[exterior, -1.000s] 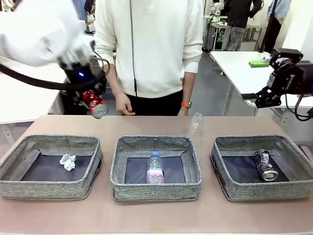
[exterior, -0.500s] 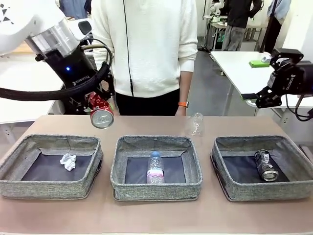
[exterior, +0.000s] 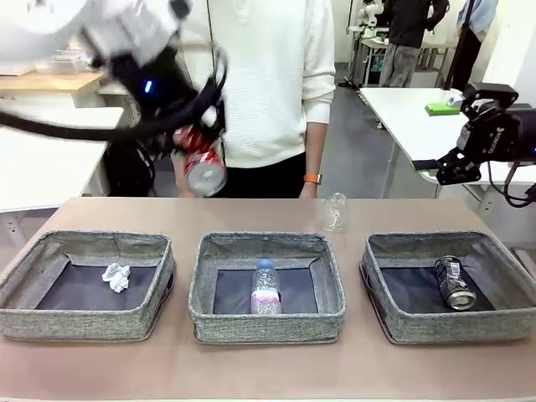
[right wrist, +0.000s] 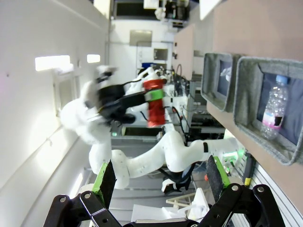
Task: Sort the waste into the appropriate baskets.
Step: Pick up the waste item pointed out by the person.
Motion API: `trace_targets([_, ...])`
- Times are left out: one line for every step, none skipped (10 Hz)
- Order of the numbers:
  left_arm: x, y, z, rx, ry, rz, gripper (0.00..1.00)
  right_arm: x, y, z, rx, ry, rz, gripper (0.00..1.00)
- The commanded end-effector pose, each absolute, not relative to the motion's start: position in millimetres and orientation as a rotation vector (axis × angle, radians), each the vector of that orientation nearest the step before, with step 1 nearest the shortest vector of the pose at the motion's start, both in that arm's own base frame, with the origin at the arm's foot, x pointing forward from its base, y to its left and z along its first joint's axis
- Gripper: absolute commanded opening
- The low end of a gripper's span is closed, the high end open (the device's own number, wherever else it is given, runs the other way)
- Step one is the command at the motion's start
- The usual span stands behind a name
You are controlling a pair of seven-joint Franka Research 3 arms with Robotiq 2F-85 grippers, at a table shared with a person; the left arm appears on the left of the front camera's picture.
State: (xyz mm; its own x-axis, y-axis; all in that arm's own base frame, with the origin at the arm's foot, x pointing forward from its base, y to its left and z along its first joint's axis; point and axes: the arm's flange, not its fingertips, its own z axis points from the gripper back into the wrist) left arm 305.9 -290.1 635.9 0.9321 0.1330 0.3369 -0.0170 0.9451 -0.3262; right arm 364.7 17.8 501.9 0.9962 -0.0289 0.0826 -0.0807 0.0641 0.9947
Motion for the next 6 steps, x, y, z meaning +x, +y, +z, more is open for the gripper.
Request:
trace_targets([318.8, -335.3, 698.0, -0.248, -0.459, -0.02, 0.38, 365.4, 20.2, 504.0, 1.526, -0.094, 0.044, 1.0])
trace_targets([320.2, -357.9, 717.2, -0.211, -0.465, -0.07, 0.38, 365.4, 20.2, 504.0, 1.526, -0.094, 0.044, 1.0])
trace_targets([320.1, -373.6, 726.4, -0.181, -0.434, -0.115, 0.38, 365.4, 20.2, 504.0, 1.526, -0.094, 0.044, 1.0])
trace_targets([318.5, -383.7, 732.7, -0.162, -0.415, -0.167, 0.38, 365.4, 20.2, 504.0, 1.526, -0.094, 0.044, 1.0])
trace_targets([317.8, -389.7, 736.9, -0.163, -0.391, -0.224, 0.38, 365.4, 20.2, 504.0, 1.526, -0.094, 0.044, 1.0])
trace_targets([318.3, -392.3, 739.3, -0.146, -0.398, -0.214, 0.38, 365.4, 20.2, 504.0, 1.526, -0.094, 0.044, 1.0])
